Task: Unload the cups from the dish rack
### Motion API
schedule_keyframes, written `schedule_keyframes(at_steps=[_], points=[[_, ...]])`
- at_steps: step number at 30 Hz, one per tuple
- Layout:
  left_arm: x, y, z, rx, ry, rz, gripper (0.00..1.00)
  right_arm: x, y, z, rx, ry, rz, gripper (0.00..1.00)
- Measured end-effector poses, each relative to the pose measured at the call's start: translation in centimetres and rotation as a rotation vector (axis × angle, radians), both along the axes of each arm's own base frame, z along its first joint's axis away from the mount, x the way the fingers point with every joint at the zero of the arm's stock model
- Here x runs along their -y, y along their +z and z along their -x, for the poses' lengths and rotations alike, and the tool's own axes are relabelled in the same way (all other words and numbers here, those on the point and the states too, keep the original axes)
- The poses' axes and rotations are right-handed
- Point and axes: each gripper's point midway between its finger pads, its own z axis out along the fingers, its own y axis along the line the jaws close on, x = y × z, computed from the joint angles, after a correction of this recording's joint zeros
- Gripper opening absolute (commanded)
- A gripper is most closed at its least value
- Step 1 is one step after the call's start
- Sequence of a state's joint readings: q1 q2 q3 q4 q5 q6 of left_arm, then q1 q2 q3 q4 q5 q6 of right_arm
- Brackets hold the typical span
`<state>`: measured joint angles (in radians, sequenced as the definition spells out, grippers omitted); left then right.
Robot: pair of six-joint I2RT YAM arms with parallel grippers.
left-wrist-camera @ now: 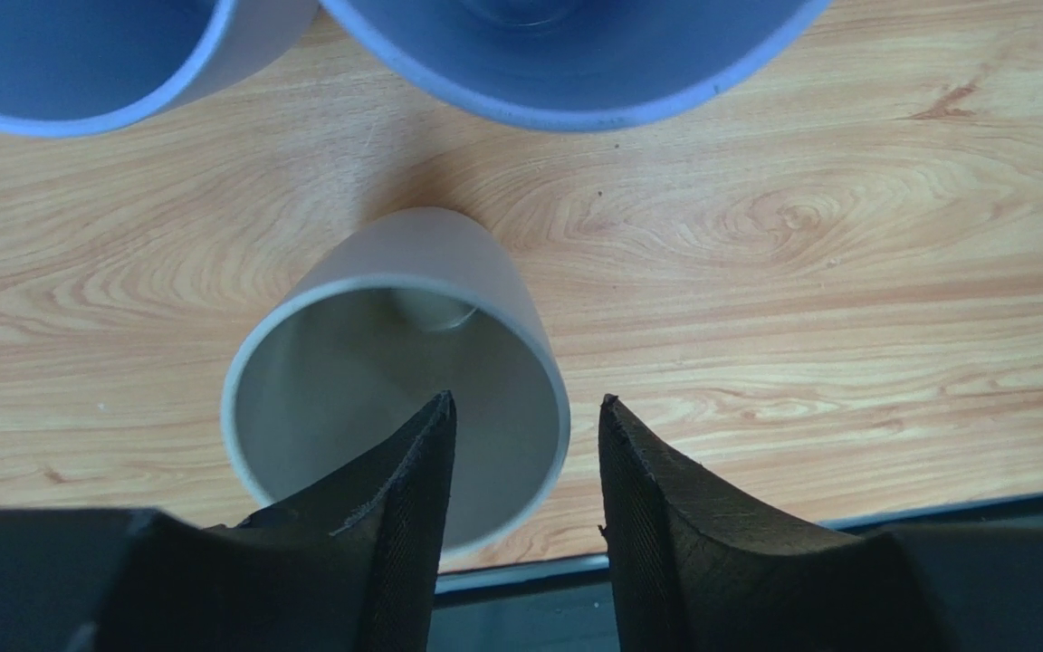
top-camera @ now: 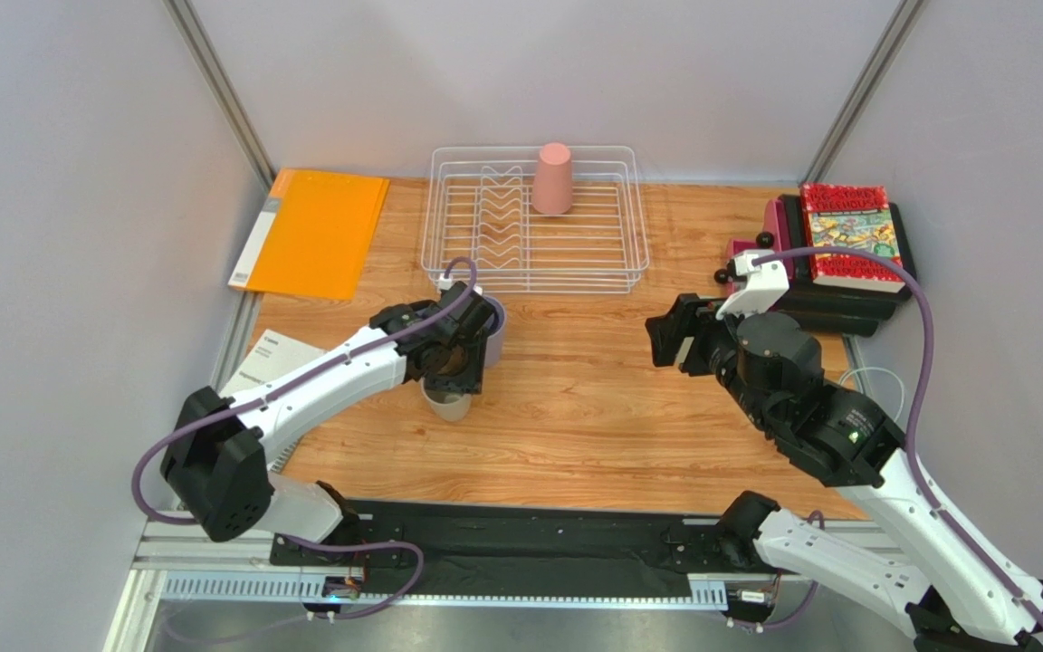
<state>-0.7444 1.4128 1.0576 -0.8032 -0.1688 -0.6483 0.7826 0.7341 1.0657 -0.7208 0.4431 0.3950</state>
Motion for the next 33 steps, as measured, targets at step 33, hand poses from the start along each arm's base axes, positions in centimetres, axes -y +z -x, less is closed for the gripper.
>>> schedule_keyframes(at_steps=[33], points=[[-4.2, 19.7, 1.3, 0.545, -0.026, 0.215, 0.57, -13.3, -5.2, -31.3, -0.026, -0.101, 0.272, 0.95]])
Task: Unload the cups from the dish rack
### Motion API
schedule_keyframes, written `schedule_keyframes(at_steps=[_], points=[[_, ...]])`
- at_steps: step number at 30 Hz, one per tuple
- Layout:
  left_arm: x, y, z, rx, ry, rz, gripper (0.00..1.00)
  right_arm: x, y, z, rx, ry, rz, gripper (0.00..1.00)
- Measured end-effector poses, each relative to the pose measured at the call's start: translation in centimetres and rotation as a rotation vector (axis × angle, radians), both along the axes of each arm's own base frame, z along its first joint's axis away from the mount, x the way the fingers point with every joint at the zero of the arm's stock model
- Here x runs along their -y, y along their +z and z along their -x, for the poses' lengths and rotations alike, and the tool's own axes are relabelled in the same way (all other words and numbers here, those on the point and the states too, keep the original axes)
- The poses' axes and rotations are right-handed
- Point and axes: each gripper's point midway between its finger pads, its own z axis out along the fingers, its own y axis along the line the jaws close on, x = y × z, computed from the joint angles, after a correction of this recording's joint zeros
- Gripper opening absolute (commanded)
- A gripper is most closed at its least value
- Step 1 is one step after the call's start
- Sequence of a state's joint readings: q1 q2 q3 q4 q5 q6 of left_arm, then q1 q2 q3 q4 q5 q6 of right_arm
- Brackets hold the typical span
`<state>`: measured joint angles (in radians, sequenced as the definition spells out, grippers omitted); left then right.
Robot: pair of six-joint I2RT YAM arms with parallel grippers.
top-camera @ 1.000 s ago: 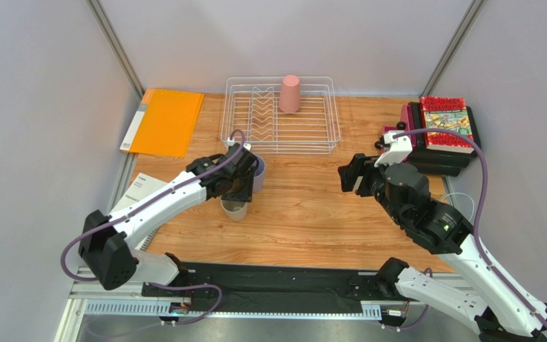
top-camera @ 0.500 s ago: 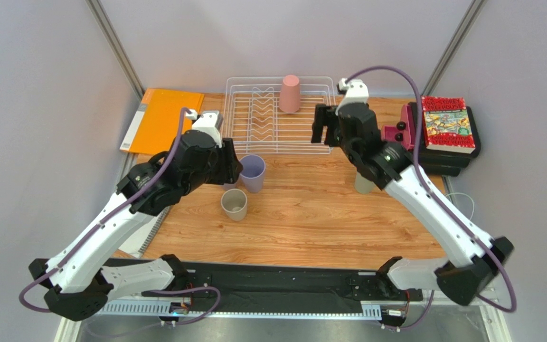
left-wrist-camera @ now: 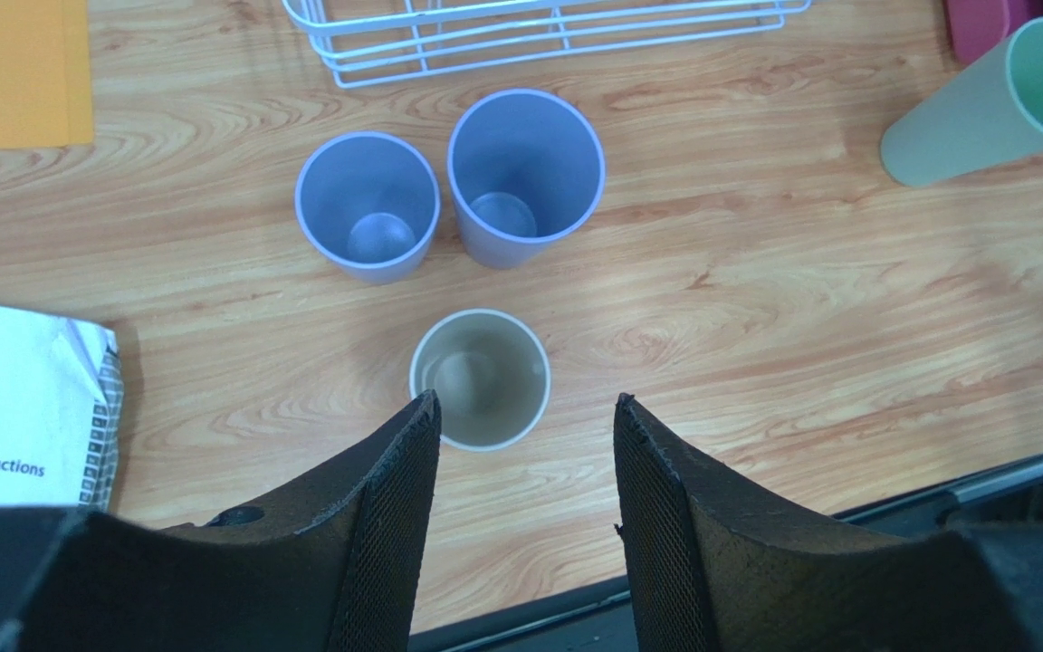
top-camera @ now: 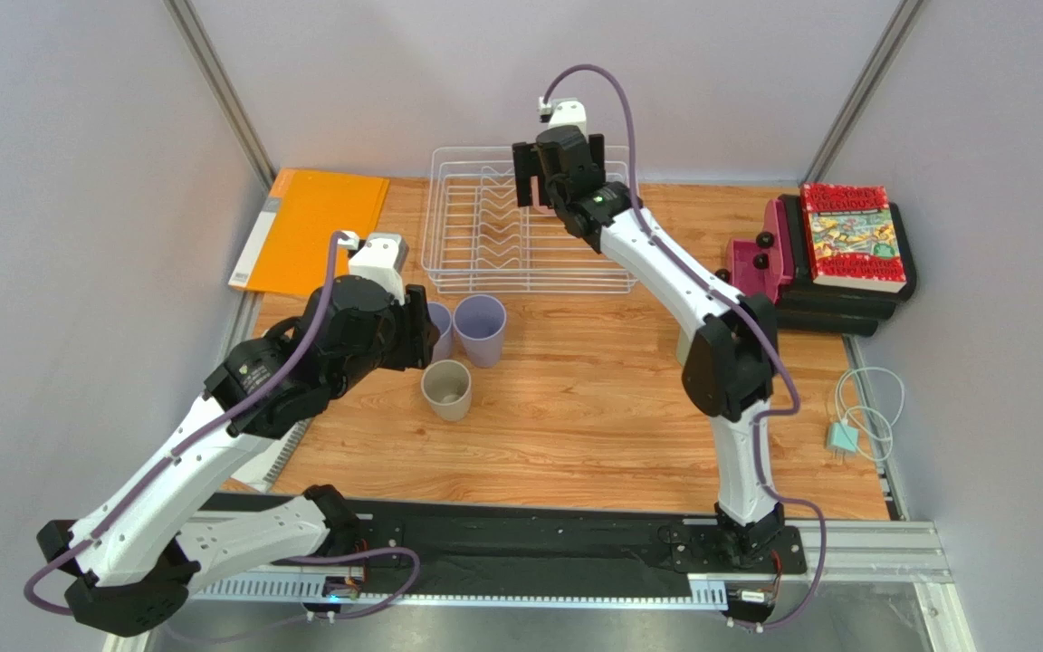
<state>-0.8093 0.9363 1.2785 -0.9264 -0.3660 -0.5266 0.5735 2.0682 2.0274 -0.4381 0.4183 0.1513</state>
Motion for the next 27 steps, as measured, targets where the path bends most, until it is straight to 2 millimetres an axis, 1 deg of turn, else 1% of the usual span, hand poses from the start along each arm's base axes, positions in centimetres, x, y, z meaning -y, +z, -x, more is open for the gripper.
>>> schedule_keyframes(at_steps=[3, 4, 6, 10, 12, 15, 17, 20, 23, 27], points=[[0.0, -0.6, -0.1, 0.001, -0.01, -0.024, 0.57, -1.2, -3.0, -2.8, -0.001, 0.002, 0.043, 0.95], [0.0, -0.8, -0.2, 0.0, -0.012, -0.028, 0.57, -1.5, -3.8, -3.4, -0.004, 0.003, 0.052, 0.95], [0.1, -1.1, -0.3, 0.003, -0.016, -0.033, 0.57, -1.9, -4.9, -5.2, 0.01, 0.0, 0.067, 0.96], [0.2, -2.0, -0.4, 0.003, -0.023, -0.04, 0.57, -2.2, -5.5, -8.2, 0.064, -0.009, 0.069, 0.98], [0.3, -2.5, -0.4, 0.002, -0.026, -0.043, 0.56, -1.9, -5.5, -9.4, 0.093, -0.019, 0.062, 0.98], [0.6, -2.8, -0.5, 0.004, -0.031, -0.037, 0.56, -1.0, -5.3, -11.3, 0.14, -0.043, 0.039, 0.99], [0.8, -3.0, -0.6, 0.003, -0.037, -0.033, 0.56, -0.3, -5.4, -12.4, 0.164, -0.057, 0.026, 0.99], [1.1, -3.5, -0.6, -0.001, -0.046, -0.03, 0.56, 0.4, -6.4, -13.5, 0.174, -0.068, 0.018, 1.0], [1.6, -4.2, -0.8, -0.013, -0.058, -0.03, 0.56, 1.1, -8.1, -14.4, 0.169, -0.076, 0.02, 1.0], [2.2, -5.1, -0.9, -0.033, -0.072, -0.038, 0.56, 1.0, -10.9, -14.8, 0.143, -0.064, 0.028, 1.0]])
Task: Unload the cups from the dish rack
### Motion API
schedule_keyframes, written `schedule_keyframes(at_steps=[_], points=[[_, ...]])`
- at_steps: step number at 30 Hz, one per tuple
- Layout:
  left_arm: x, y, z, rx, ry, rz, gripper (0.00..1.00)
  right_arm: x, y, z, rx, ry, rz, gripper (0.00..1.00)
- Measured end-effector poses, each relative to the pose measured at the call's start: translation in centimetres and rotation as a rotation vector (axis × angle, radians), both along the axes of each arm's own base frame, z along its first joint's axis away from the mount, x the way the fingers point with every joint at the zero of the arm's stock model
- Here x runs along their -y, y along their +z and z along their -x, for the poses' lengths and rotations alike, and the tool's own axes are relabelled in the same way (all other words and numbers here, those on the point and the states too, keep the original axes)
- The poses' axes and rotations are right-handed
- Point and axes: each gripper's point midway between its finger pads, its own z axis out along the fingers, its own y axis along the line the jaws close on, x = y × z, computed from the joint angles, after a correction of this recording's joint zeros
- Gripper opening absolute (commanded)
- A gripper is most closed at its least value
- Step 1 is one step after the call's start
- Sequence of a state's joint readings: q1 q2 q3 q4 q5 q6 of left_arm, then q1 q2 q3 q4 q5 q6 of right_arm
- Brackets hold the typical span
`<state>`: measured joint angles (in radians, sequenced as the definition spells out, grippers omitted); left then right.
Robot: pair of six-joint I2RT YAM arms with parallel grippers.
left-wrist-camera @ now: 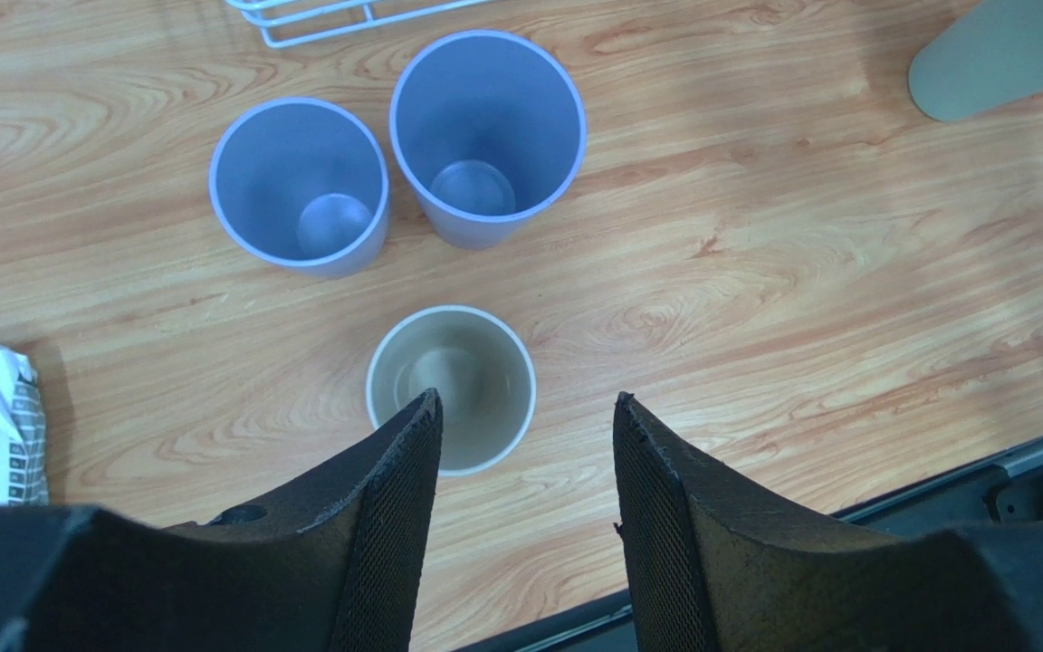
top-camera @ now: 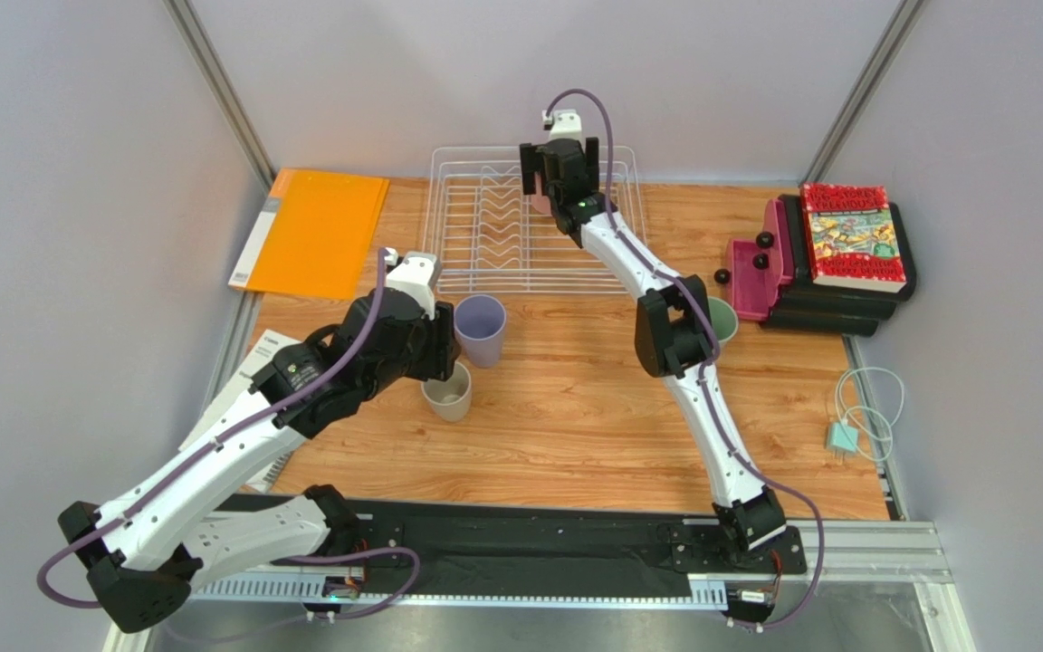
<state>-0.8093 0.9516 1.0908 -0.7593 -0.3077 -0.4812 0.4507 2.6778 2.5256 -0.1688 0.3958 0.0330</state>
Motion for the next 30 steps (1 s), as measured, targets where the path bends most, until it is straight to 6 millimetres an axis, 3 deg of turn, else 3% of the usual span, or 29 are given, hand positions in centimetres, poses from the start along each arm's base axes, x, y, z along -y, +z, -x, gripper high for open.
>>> schedule_keyframes(at_steps=[3, 7, 9, 10, 13, 15, 17, 18, 19, 30], points=[[0.3, -0.4, 0.0, -0.007, -0.01, 0.003, 0.56, -0.5, -1.2, -0.1, -0.01, 0.016, 0.001, 1.0], [0.5, -0.4, 0.0, -0.005, -0.015, 0.011, 0.56, -1.0, -1.8, -0.2, -0.008, 0.03, -0.001, 0.9], [0.5, -0.3, -0.1, -0.002, -0.016, 0.013, 0.56, -1.1, -1.8, -0.2, -0.004, 0.035, -0.002, 0.78], [0.6, -0.3, -0.1, -0.001, -0.016, 0.016, 0.56, -1.1, -1.6, -0.2, 0.0, 0.036, -0.003, 0.67], [0.7, -0.2, -0.2, 0.002, -0.018, 0.021, 0.56, -1.2, -1.3, -0.4, 0.013, 0.038, -0.007, 0.49], [0.8, -0.3, -0.2, 0.002, -0.02, 0.024, 0.56, -1.2, -1.3, -0.4, 0.015, 0.039, -0.008, 0.44], [0.8, -0.4, -0.1, -0.001, -0.021, 0.023, 0.56, -1.2, -1.3, -0.4, 0.016, 0.038, -0.008, 0.25], [0.8, -0.5, -0.1, -0.003, -0.023, 0.024, 0.56, -1.2, -1.3, -0.4, 0.016, 0.038, -0.008, 0.07], [0.8, -0.6, -0.1, -0.005, -0.023, 0.023, 0.56, -1.2, -1.3, -0.4, 0.016, 0.038, -0.008, 0.0], [1.0, -0.9, 0.1, -0.017, -0.027, 0.028, 0.54, -0.6, -1.4, 0.2, 0.006, 0.018, 0.003, 0.0]])
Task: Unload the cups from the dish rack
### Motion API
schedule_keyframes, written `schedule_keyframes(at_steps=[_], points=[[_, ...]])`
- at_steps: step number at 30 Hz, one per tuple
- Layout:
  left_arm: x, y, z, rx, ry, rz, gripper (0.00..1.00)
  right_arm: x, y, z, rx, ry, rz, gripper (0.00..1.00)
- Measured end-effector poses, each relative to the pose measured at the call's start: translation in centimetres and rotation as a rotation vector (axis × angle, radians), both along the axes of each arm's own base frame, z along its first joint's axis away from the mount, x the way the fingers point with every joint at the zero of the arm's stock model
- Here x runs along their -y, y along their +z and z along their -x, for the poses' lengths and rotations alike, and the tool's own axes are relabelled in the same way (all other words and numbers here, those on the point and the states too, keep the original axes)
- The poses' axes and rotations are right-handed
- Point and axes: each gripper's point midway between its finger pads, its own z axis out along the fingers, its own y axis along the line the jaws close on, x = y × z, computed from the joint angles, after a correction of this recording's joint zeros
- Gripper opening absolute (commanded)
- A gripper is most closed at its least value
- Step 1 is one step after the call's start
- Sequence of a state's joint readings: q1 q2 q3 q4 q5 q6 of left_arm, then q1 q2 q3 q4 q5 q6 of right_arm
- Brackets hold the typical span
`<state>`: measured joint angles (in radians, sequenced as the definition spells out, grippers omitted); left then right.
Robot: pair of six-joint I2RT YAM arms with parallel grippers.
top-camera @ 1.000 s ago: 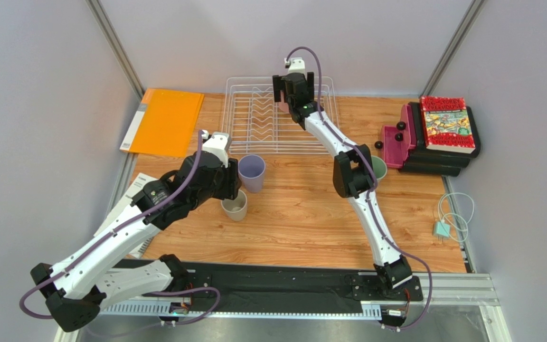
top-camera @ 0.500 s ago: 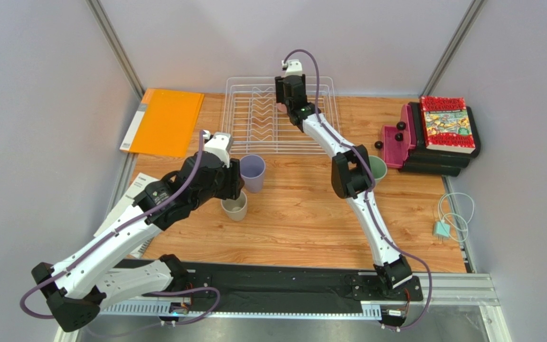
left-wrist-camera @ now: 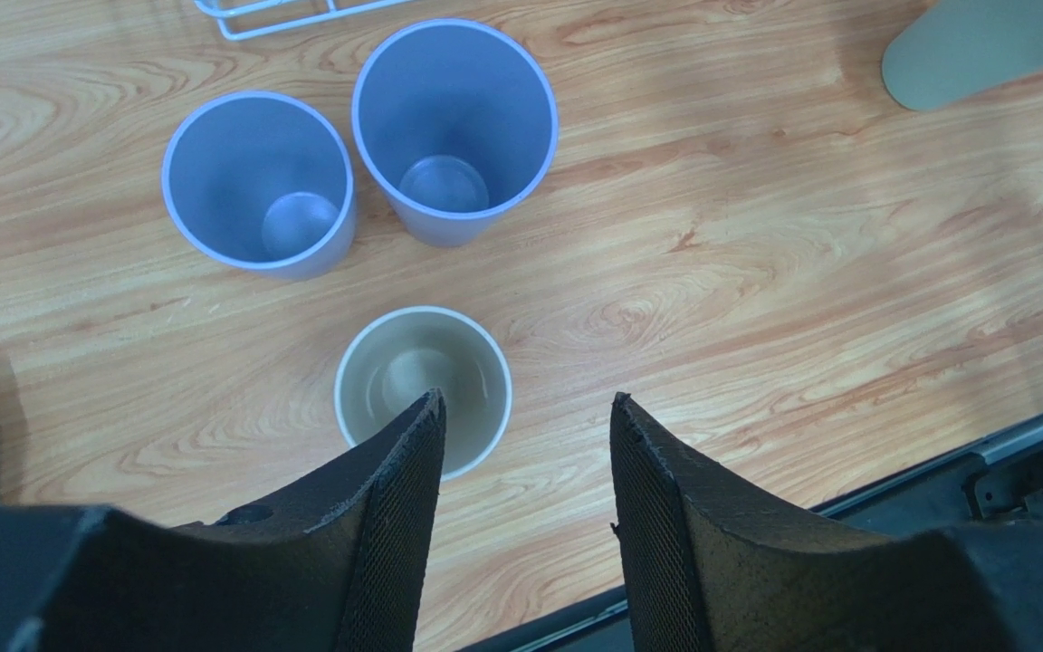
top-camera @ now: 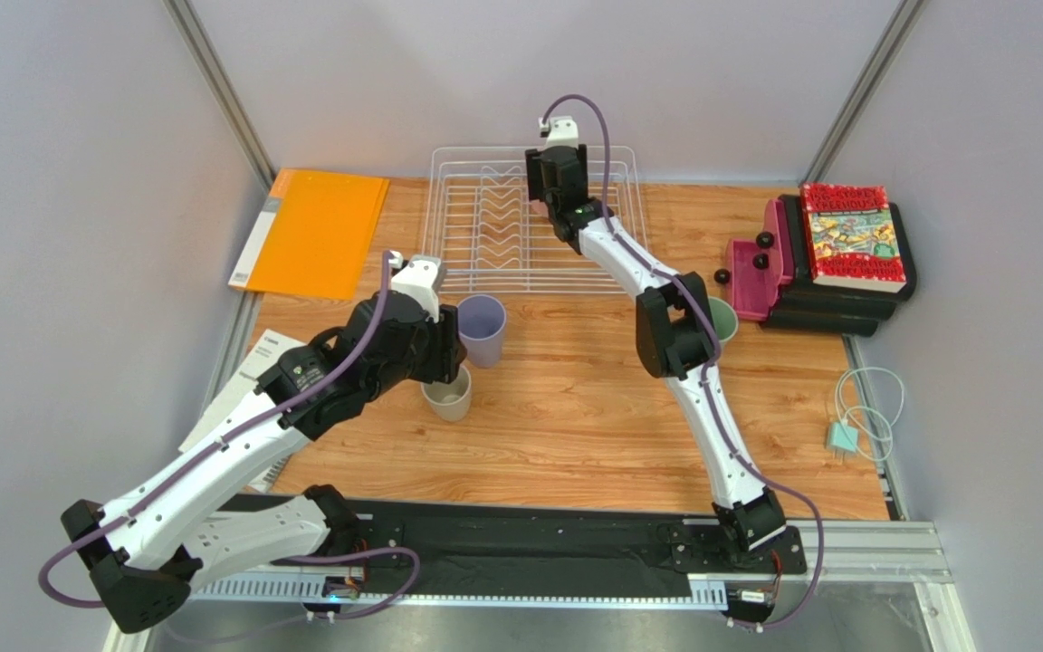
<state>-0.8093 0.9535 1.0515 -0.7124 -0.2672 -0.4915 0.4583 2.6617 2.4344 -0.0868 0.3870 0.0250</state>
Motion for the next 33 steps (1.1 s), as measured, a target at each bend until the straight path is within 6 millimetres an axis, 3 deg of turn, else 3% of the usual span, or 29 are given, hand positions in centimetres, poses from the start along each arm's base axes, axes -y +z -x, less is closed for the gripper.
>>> schedule_keyframes(at_steps=[3, 7, 11, 16, 19, 24, 29, 31, 33], points=[[-0.1, 0.0, 0.1, 0.001, 0.002, 0.006, 0.54, 0.5, 0.4, 1.2, -0.023, -0.009, 0.019, 0.0], [-0.3, 0.0, 0.3, 0.007, 0.007, 0.021, 0.54, 1.2, 2.8, 2.2, -0.014, -0.02, 0.023, 0.0], [-0.6, 0.3, 0.6, 0.018, 0.015, 0.046, 0.54, 1.7, 7.6, 3.4, 0.034, -0.024, 0.018, 0.0], [-0.9, 0.7, 0.9, 0.031, 0.025, 0.076, 0.55, 1.8, 15.1, 5.3, 0.127, -0.02, -0.029, 0.0], [-0.9, 0.8, 1.0, 0.036, 0.033, 0.098, 0.57, 2.2, 18.2, 7.1, 0.151, -0.02, -0.084, 0.0], [-0.3, 1.8, 1.1, 0.071, 0.03, 0.188, 0.59, 2.8, 19.8, 12.1, 0.101, 0.021, -0.225, 0.0], [1.3, 4.1, 1.5, 0.109, -0.007, 0.359, 0.6, 4.1, 21.2, 19.8, 0.041, 0.072, -0.33, 0.0], [2.1, 5.1, 1.7, 0.114, -0.027, 0.432, 0.6, 4.7, 24.3, 24.1, 0.07, 0.112, -0.39, 0.0], [2.8, 6.0, 1.9, 0.117, -0.045, 0.497, 0.61, 4.3, 26.3, 26.6, 0.093, 0.151, -0.423, 0.0]])
